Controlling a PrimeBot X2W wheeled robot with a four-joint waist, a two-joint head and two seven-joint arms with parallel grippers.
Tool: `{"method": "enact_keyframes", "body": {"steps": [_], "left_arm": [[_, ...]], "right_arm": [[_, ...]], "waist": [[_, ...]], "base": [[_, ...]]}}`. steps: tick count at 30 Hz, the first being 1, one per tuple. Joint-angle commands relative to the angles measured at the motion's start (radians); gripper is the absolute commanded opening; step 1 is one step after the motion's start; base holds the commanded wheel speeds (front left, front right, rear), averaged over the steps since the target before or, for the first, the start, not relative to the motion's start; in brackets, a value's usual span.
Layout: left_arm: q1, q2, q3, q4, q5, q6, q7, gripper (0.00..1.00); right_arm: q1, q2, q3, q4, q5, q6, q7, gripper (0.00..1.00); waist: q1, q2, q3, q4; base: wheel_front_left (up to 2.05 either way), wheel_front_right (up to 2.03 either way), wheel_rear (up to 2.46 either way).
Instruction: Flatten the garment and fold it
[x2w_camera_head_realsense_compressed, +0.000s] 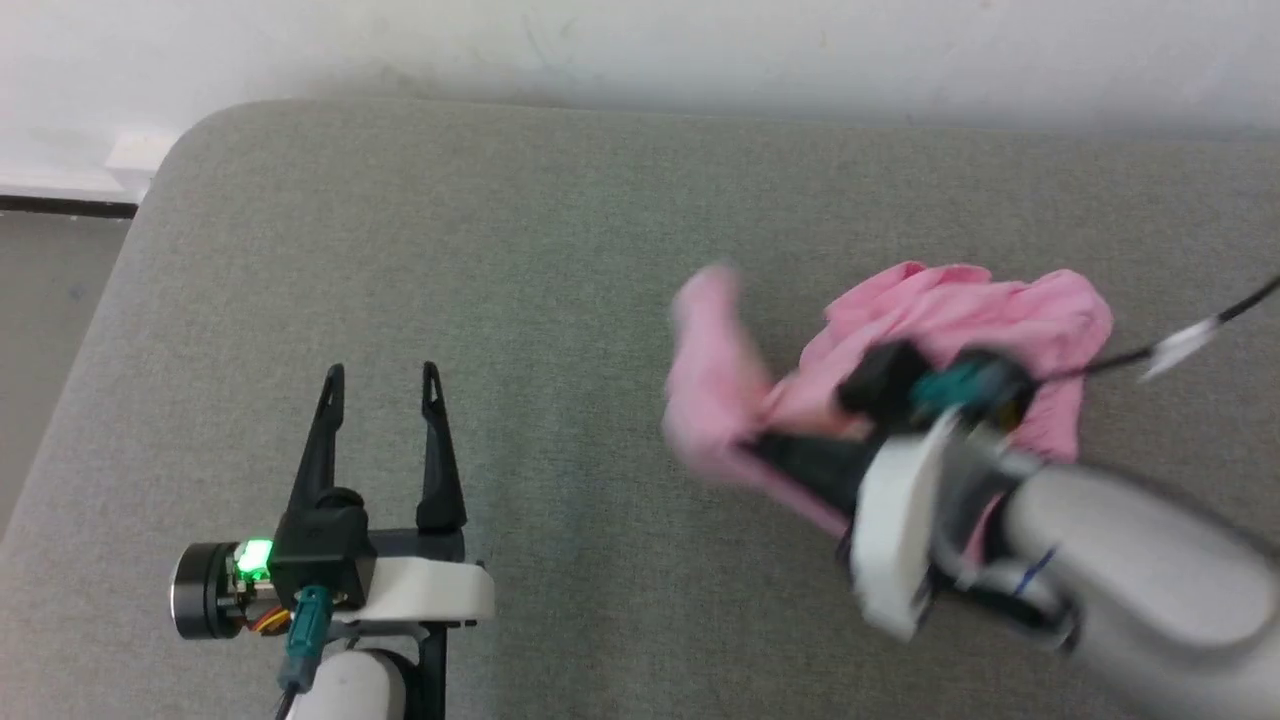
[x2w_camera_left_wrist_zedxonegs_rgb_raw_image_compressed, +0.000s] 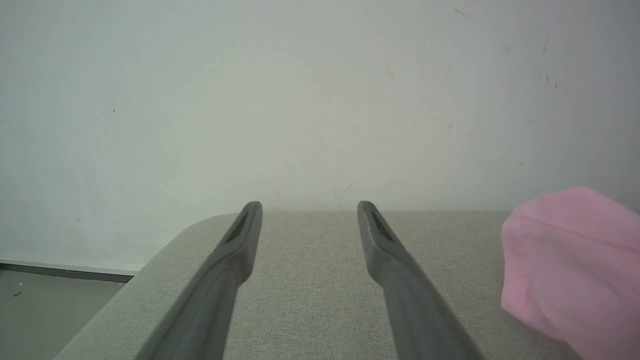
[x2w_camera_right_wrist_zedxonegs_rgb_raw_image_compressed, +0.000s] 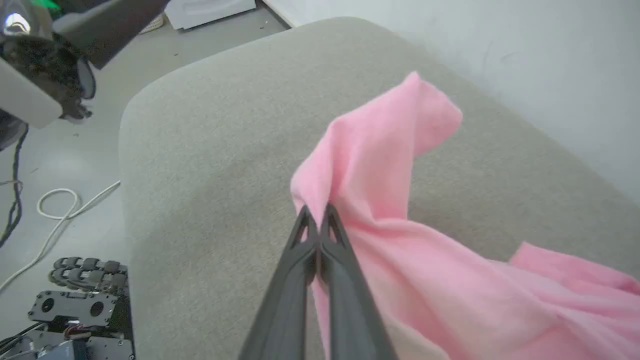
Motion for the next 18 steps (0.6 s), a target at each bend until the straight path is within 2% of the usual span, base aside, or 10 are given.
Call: {"method": "enact_keyframes", "body": {"steps": [1,5,8,11,12,14,18], "left_arm": [[-0.002,-0.002,-0.005,-0.003,-0.003,-0.002,-0.005,1.00],[0.001,-0.004,-0.005,-0.001,-0.007,0.002,-0.005,1.00],[0.003,-0.005,0.000,0.002,-0.009,0.002,-0.005,1.00],[0.017,-0.005,0.010,0.005,-0.009,0.006,-0.005,1.00],[0.023,-0.005,0.012,0.008,-0.009,0.007,-0.005,1.00],[0.035,-0.002,0.014,0.015,-0.007,0.004,-0.005,1.00],[0.051,0.004,0.012,0.023,-0.001,0.001,-0.005,1.00]], "right_arm": [[0.048,0.034,0.053,0.008,-0.017,-0.001,-0.004,0.00],[0.113,0.098,0.190,0.114,-0.057,-0.001,0.002,0.00],[0.148,0.127,0.240,0.184,-0.079,-0.001,0.011,0.00],[0.184,0.143,0.254,0.184,-0.050,-0.001,0.023,0.00],[0.184,0.139,0.256,0.177,-0.052,-0.001,0.018,0.13],[0.178,0.126,0.255,0.159,-0.050,-0.001,-0.024,1.00],[0.163,0.084,0.180,0.105,-0.034,-0.001,-0.132,1.00]], "waist": [[0.0001,-0.0001,0.004,0.014],[0.0001,-0.0001,0.010,0.030],[0.0001,-0.0001,0.009,0.038],[0.0001,-0.0001,-0.005,0.026],[0.0001,-0.0001,-0.012,0.020],[0.0001,-0.0001,-0.030,0.007],[0.0001,-0.0001,-0.068,-0.016]], "base": [[0.00,0.00,0.00],[0.00,0.00,0.00],[0.00,0.00,0.00],[0.00,0.00,0.00],[0.00,0.00,0.00],[0.00,0.00,0.00],[0.00,0.00,0.00]]}}
